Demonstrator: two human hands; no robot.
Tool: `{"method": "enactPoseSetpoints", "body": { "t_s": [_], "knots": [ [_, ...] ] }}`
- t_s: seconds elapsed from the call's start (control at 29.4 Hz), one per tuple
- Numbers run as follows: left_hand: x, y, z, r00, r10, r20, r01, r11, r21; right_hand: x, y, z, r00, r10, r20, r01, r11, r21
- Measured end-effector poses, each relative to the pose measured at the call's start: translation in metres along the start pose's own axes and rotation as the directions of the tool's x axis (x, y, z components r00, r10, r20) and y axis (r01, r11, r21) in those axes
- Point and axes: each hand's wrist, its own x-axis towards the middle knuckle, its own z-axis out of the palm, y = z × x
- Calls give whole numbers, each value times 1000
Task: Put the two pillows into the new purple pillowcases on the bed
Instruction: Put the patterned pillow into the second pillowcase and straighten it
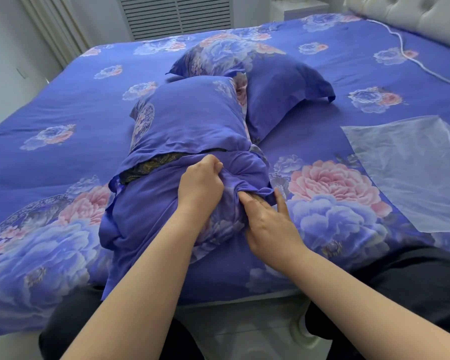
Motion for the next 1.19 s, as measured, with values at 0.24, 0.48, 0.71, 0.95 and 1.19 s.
{"method": "enactPoseSetpoints", "body": {
  "t_s": [0.24,0.48,0.71,0.95,1.19],
  "knots": [
    [3,-8,-1,985,2,174,21,991,-133,9,-1,4,963,-268,33,270,961,-56],
    [-2,-16,4,990,-45,132,67,984,-168,0,-20,17,988,-83,-129,67,990,-124],
    [-34,-5,18,952,125,-281,-171,974,-146,11,-11,12,985,-124,-122,87,959,-271],
    [-10,6,-1,800,532,-278,-462,841,279,73,-29,-29,864,-31,502,163,961,-222],
    [27,4,14,924,322,206,-382,768,515,45,-20,-36,835,-204,511,288,953,-91]
  ]
}}
